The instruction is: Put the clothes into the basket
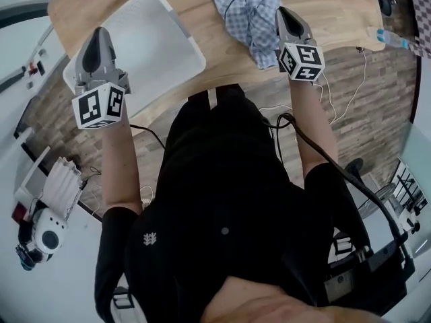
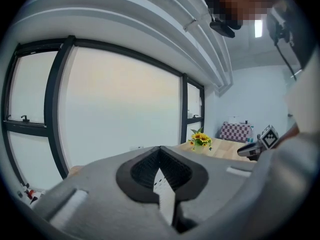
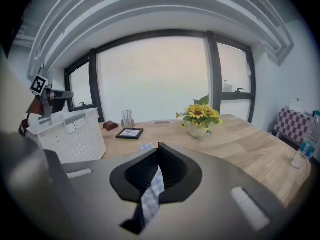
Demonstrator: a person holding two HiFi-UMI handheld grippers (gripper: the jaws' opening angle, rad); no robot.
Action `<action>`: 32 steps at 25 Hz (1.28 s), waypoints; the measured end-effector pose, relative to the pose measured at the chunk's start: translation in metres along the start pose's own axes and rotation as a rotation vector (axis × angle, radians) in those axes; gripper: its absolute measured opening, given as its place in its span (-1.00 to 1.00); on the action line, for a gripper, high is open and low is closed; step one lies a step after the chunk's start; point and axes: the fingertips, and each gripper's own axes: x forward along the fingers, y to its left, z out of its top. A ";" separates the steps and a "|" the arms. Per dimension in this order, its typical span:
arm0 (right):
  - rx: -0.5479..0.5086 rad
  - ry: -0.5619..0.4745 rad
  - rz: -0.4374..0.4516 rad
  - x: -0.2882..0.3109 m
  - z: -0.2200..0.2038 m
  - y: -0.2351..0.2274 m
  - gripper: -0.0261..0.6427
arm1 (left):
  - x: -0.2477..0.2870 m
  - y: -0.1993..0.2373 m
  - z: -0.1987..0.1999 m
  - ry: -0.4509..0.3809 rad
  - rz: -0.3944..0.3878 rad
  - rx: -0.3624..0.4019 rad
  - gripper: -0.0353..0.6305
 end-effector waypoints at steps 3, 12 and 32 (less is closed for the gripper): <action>0.012 0.038 0.002 0.001 -0.023 -0.001 -0.91 | 0.009 -0.009 -0.008 0.015 -0.015 -0.002 -0.89; 0.031 0.111 0.010 0.001 -0.063 -0.004 -0.75 | 0.022 -0.018 -0.025 0.054 -0.041 0.026 -0.89; -0.070 0.388 0.023 0.036 -0.130 -0.006 0.22 | 0.003 -0.021 -0.029 0.068 0.007 0.058 -0.89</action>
